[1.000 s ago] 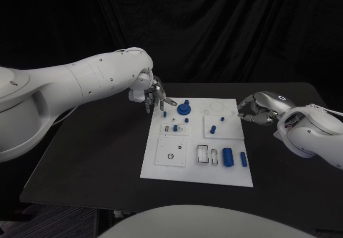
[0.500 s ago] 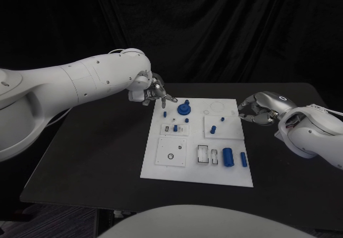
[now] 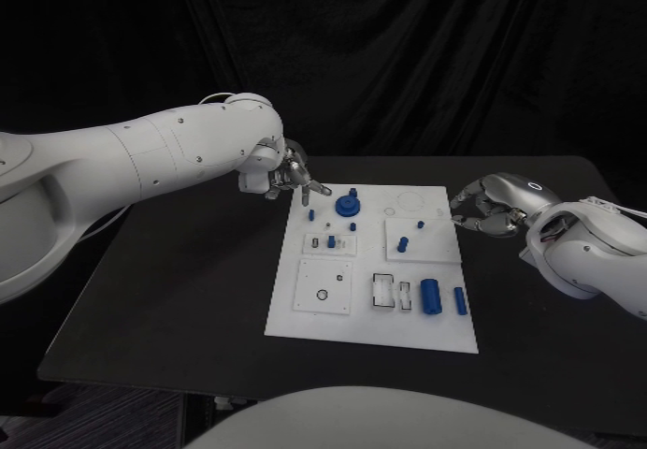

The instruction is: Assemble the parts on the task board

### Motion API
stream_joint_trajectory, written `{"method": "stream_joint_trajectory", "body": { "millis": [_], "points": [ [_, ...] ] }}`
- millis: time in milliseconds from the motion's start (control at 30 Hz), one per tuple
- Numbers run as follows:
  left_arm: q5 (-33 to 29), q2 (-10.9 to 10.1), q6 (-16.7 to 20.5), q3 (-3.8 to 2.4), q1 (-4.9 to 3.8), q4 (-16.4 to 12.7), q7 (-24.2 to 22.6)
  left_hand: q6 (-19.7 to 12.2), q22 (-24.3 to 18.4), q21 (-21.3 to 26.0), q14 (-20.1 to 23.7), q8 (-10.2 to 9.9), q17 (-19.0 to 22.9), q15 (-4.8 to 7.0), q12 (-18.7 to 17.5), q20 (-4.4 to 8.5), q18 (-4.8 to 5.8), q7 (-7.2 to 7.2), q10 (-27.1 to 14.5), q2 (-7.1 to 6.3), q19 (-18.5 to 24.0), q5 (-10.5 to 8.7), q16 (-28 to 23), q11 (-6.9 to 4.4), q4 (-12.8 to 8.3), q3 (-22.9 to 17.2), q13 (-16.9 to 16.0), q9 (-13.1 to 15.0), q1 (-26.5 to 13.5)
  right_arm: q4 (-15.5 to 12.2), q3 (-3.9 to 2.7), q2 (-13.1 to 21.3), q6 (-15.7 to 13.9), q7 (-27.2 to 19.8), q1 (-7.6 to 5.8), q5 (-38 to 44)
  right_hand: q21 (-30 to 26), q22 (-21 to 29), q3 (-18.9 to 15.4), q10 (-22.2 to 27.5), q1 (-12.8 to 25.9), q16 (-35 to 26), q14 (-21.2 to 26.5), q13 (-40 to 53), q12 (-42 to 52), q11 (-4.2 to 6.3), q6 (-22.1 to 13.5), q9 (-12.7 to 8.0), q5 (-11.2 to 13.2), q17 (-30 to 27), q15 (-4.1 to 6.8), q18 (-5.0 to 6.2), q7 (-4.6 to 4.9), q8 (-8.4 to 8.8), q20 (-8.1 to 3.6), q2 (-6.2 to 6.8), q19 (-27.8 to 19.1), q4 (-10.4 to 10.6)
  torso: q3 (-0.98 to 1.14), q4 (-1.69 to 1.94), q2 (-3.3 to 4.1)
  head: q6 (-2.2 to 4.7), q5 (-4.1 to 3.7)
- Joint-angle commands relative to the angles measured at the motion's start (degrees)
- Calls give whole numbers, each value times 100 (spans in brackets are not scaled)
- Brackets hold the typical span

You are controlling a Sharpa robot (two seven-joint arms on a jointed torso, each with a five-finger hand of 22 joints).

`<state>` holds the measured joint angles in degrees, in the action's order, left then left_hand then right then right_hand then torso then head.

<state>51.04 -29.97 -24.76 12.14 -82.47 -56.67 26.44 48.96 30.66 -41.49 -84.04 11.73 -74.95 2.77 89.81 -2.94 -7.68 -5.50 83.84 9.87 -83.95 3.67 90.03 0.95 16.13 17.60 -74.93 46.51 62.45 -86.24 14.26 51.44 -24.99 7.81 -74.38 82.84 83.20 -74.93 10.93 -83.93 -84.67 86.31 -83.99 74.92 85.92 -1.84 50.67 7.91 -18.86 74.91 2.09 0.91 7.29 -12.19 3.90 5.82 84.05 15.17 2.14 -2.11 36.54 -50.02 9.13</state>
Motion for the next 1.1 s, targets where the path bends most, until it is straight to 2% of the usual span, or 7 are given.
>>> {"method": "stream_joint_trajectory", "body": {
  "millis": [33,100,233,267,333,500,1100],
  "points": [
    [58,-12,-65,-6,-14,-28,-199,-85,-1906,1874,-596,-96,-1505,-87,19,-100,-230,-71,616,-35,-188,-9,-3,73,13,8,-1507,8,-71,-7,-4,16,52,105,15,21,-35,-1191,21,-184,-9,0,-443,824,-35,-34,-12,-8,-18,705,-19,110,-14,16,40,-19,236,4,0,-1,2,2,7],
    [58,-25,-76,-6,-14,-47,-234,-193,-2728,2978,-596,-174,-1505,-178,19,-213,-301,-138,616,-18,12,-20,-3,130,0,-6,-1507,21,-76,-8,-4,19,52,104,15,21,-35,-1191,21,-184,-9,0,-443,824,-35,-34,-12,-8,-18,705,-19,110,-14,16,40,-19,236,4,5,-7,1,2,15],
    [59,-44,-81,-6,-14,-86,-235,-53,-2677,3238,-596,-120,-1505,-182,19,-204,-308,-130,616,14,-285,8,-3,160,-25,-67,-1507,93,-24,-11,-4,20,55,102,15,21,-40,-1189,23,-182,-7,-4,-442,820,-37,-34,-11,-8,-20,696,-19,112,-14,16,40,-22,233,5,5,-6,0,2,16],
    [59,-48,-81,-6,-14,-96,-209,57,-2603,3051,-596,-79,-1505,-145,19,-169,-300,-94,616,12,-305,28,-3,137,-27,-87,-1507,122,-7,-12,-4,20,56,102,15,21,-40,-1189,23,-182,-7,-4,-442,820,-37,-34,-11,-8,-20,696,-19,112,-14,16,40,-22,233,5,4,-7,-2,2,20],
    [60,-51,-98,-6,-13,-108,-129,256,-543,862,-596,4,-1505,-63,19,-59,-74,-2,616,22,-372,95,-3,35,-12,-120,-1507,205,-2,-11,-4,18,57,101,15,21,-40,-1189,23,-182,-7,-4,-442,820,-37,-34,-11,-8,-20,696,-19,112,-14,16,40,-22,233,5,4,3,-4,2,18],
    [60,-47,-182,-6,-8,-100,131,473,1018,-783,-596,86,-1505,60,19,49,126,107,616,17,-417,133,-3,-81,-18,-158,-1507,359,5,-4,-4,3,55,95,15,21,-40,-1189,23,-182,-7,-4,-442,820,-37,-34,-11,-8,-20,696,-19,112,-14,16,40,-22,233,5,4,-10,-3,2,43],
    [60,152,-518,-6,20,85,481,564,2115,-1903,-596,80,-1505,141,19,141,261,172,616,-42,-462,171,-3,-162,-110,-279,-1507,555,112,15,-4,-53,67,79,15,21,-46,-1186,28,-174,-7,-8,-440,807,-46,-34,-7,-8,-25,689,-18,113,-14,14,40,-26,230,3,4,-22,-1,2,56]
  ]
}}
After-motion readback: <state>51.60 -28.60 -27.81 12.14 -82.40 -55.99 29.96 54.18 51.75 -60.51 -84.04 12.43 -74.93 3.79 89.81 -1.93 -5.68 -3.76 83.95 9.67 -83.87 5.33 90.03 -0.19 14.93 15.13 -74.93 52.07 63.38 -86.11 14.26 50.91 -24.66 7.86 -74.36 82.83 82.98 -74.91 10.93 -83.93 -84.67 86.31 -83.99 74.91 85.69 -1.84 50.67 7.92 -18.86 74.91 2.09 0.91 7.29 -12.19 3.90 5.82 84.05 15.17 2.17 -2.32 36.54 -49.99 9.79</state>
